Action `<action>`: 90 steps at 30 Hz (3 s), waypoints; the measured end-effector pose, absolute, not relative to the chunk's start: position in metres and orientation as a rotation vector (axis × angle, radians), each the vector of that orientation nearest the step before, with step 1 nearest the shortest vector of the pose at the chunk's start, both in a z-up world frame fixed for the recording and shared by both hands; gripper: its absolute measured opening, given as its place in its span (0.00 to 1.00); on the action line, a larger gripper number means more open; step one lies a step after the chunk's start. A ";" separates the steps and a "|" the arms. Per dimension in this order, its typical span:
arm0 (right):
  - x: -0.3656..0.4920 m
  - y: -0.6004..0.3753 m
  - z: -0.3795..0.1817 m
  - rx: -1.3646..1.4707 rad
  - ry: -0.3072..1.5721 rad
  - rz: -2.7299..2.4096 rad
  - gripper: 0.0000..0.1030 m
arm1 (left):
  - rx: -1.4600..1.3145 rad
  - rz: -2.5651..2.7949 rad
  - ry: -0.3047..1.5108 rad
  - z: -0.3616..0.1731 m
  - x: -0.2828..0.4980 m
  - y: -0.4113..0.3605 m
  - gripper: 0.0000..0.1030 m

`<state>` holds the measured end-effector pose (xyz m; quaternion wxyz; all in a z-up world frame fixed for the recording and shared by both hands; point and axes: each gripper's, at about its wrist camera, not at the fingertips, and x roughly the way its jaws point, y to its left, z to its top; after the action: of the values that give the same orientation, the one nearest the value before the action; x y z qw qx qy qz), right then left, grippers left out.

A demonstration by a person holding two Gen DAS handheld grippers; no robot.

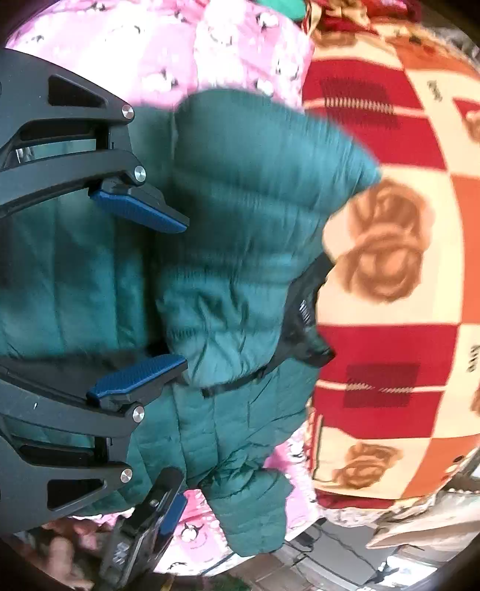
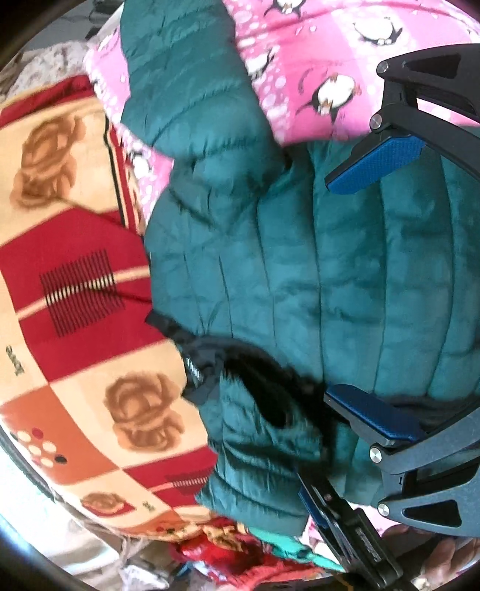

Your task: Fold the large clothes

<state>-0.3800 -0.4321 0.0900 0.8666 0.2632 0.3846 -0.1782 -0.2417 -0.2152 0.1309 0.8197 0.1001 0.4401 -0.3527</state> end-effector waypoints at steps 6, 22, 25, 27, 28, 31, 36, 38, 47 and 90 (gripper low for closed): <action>-0.344 -0.416 0.094 0.546 0.796 -0.299 0.95 | 0.190 -0.657 0.837 0.162 -0.227 -0.162 0.67; -0.252 -0.408 0.053 0.562 0.863 -0.213 0.33 | 0.059 -0.418 0.934 0.111 -0.151 -0.094 0.67; -0.255 -0.403 0.061 0.498 0.827 -0.217 0.22 | 0.052 -0.410 0.947 0.105 -0.146 -0.093 0.67; -0.259 -0.401 0.071 0.452 0.803 -0.223 0.20 | 0.050 -0.407 0.950 0.102 -0.144 -0.093 0.67; -0.262 -0.401 0.075 0.434 0.794 -0.231 0.19 | 0.047 -0.408 0.951 0.102 -0.143 -0.094 0.67; -0.269 -0.407 0.089 0.374 0.762 -0.276 0.17 | 0.045 -0.411 0.952 0.100 -0.141 -0.098 0.67; -0.284 -0.436 0.101 0.341 0.721 -0.396 0.17 | 0.048 -0.423 0.956 0.101 -0.142 -0.109 0.67; -0.289 -0.449 0.101 0.348 0.717 -0.428 0.15 | 0.054 -0.431 0.958 0.100 -0.142 -0.115 0.67; -0.293 -0.482 0.081 0.207 0.762 -0.603 0.09 | 0.087 -0.426 0.978 0.089 -0.138 -0.132 0.67; -0.219 -0.442 0.054 0.344 0.867 -0.237 0.72 | 0.131 -0.400 0.886 0.049 -0.111 -0.204 0.83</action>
<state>-0.2195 -0.4424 0.0540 0.8864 0.1656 0.4169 -0.1139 -0.1112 -0.2035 0.0486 0.8820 0.0631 0.4256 -0.1922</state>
